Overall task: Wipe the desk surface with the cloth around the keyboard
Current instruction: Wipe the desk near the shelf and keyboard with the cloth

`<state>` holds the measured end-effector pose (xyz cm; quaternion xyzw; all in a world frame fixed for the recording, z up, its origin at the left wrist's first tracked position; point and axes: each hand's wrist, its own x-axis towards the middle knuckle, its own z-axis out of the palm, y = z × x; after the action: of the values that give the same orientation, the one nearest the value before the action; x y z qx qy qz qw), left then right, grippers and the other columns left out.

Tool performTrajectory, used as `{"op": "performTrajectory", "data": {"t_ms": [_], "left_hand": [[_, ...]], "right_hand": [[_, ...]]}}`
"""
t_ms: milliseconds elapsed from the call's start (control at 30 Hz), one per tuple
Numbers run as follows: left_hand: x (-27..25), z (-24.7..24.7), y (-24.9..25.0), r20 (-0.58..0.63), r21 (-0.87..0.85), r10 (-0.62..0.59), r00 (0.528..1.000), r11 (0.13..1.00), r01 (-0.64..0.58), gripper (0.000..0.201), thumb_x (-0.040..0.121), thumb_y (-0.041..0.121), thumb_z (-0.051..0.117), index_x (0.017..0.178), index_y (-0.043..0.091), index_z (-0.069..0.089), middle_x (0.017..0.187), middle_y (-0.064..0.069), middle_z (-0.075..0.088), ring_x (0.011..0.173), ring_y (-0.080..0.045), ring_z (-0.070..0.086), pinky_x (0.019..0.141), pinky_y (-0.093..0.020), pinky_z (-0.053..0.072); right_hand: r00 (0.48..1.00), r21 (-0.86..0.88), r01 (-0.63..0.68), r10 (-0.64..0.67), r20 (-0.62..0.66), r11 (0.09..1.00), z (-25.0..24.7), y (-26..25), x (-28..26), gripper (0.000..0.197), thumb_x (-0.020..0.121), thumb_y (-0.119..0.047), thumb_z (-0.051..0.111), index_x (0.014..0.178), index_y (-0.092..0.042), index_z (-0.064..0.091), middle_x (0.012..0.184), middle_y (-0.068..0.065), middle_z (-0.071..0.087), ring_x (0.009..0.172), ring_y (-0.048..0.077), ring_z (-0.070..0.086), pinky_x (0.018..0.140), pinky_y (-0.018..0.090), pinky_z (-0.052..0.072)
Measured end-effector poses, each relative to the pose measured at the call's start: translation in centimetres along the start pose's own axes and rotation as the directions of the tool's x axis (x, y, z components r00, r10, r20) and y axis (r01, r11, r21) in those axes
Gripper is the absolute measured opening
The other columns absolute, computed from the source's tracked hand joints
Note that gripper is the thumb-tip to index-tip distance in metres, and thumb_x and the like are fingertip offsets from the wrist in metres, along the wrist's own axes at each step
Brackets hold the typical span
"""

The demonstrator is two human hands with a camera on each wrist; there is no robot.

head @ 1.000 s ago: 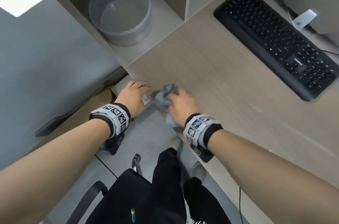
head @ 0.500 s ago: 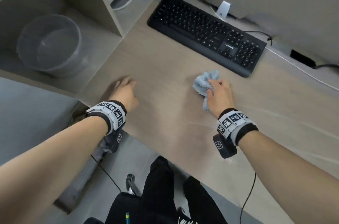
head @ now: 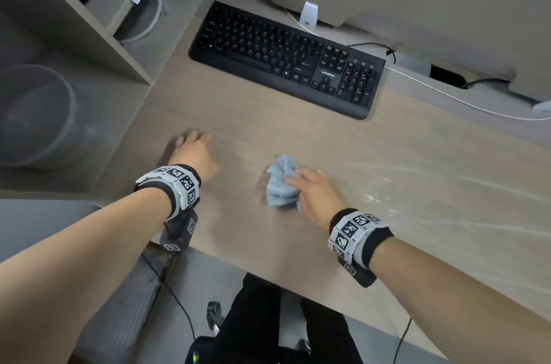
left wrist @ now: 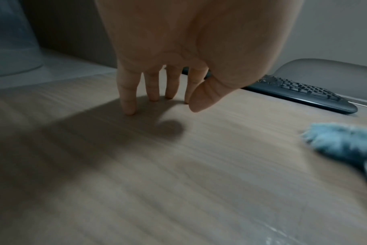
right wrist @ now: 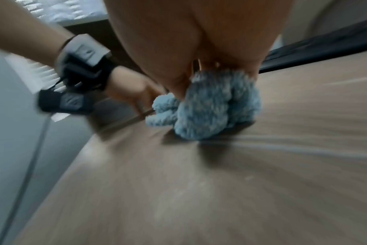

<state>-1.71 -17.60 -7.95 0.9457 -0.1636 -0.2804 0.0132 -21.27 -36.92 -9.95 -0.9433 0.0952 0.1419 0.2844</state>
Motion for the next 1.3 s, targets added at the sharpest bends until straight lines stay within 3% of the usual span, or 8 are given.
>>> {"op": "performTrajectory", "data": {"t_ms": [67,200,333,467,733,1033,1167,1300], "left_hand": [[0.2,-0.4,-0.1,0.0,0.024,0.018,1.0,1.0,-0.018,0.062,0.075,0.009,0.049,0.136,0.017,0.046,0.144,-0.01,0.04,0.129,-0.038,0.035,0.111,-0.04,0.031],[0.4,-0.8,-0.9,0.02,0.029,0.063,0.998,0.998,-0.064,0.065,0.075,0.009,0.049,0.139,0.022,0.046,0.147,-0.005,0.038,0.131,-0.036,0.034,0.113,-0.038,0.03],[0.2,-0.7,-1.4,0.037,0.022,0.079,0.996,0.997,-0.08,0.071,0.075,0.009,0.05,0.144,0.027,0.041,0.154,-0.002,0.03,0.138,-0.034,0.027,0.116,-0.038,0.025],[0.2,-0.6,-1.8,0.045,0.01,0.087,0.995,0.996,-0.087,0.073,0.075,0.011,0.05,0.144,0.03,0.04,0.155,0.001,0.029,0.139,-0.033,0.025,0.116,-0.038,0.026],[0.5,-0.9,-2.4,-0.005,-0.019,0.131,0.991,0.991,-0.131,0.068,0.077,0.01,0.049,0.14,0.034,0.047,0.147,0.005,0.038,0.132,-0.027,0.033,0.111,-0.033,0.03],[0.5,-0.7,-2.8,0.029,0.049,0.158,0.987,0.986,-0.159,0.071,0.077,0.011,0.05,0.145,0.031,0.04,0.153,0.003,0.031,0.136,-0.03,0.028,0.114,-0.033,0.026],[0.5,-0.9,-2.9,0.034,0.059,0.166,0.986,0.984,-0.168,0.072,0.077,0.01,0.048,0.145,0.032,0.038,0.153,0.002,0.03,0.136,-0.031,0.027,0.114,-0.034,0.025],[0.7,-0.4,-2.9,0.017,0.012,0.16,0.987,0.987,-0.161,0.072,0.076,0.007,0.046,0.144,0.031,0.04,0.154,0.003,0.03,0.137,-0.03,0.027,0.115,-0.036,0.027]], "right_hand": [[0.949,0.214,-0.216,0.257,-0.184,0.953,-2.5,3.1,1.0,0.036,0.078,-0.003,0.057,0.113,-0.008,0.067,0.114,0.018,0.063,0.103,0.039,0.054,0.087,0.036,0.049],[0.833,0.086,-0.51,0.517,-0.197,0.856,-5.9,5.5,3.7,0.051,0.09,-0.005,0.051,0.141,-0.008,0.044,0.141,0.019,0.044,0.128,0.038,0.04,0.106,0.039,0.035],[0.923,0.011,-0.385,0.386,-0.015,0.923,-1.6,-0.8,5.6,0.082,0.081,-0.004,0.054,0.152,-0.015,0.015,0.161,0.014,0.002,0.148,0.038,0.0,0.119,0.05,0.017],[0.989,-0.057,-0.142,0.144,0.038,0.988,1.5,-3.9,4.5,0.073,0.085,-0.004,0.048,0.151,-0.017,0.019,0.162,0.011,0.004,0.148,0.036,0.0,0.12,0.048,0.017],[0.807,-0.118,-0.591,0.582,-0.1,0.798,-4.1,1.3,7.9,0.078,0.082,-0.02,0.062,0.147,-0.004,0.022,0.157,0.023,0.01,0.142,0.042,0.014,0.118,0.048,0.022],[0.997,-0.114,0.056,-0.049,0.058,0.992,1.1,-5.9,7.6,0.066,0.085,0.005,0.051,0.148,-0.008,0.035,0.16,0.013,0.02,0.148,0.033,0.016,0.122,0.044,0.015],[0.972,0.172,-0.21,0.224,-0.066,0.962,-1.9,-1.9,4.8,0.051,0.09,0.006,0.046,0.139,-0.005,0.049,0.15,0.013,0.039,0.14,0.03,0.034,0.121,0.034,0.017],[0.824,0.18,-0.493,0.523,-0.216,0.851,-7.2,3.6,4.1,0.04,0.088,0.002,0.046,0.125,-0.008,0.056,0.128,0.015,0.056,0.118,0.034,0.054,0.093,0.028,0.041]]}}
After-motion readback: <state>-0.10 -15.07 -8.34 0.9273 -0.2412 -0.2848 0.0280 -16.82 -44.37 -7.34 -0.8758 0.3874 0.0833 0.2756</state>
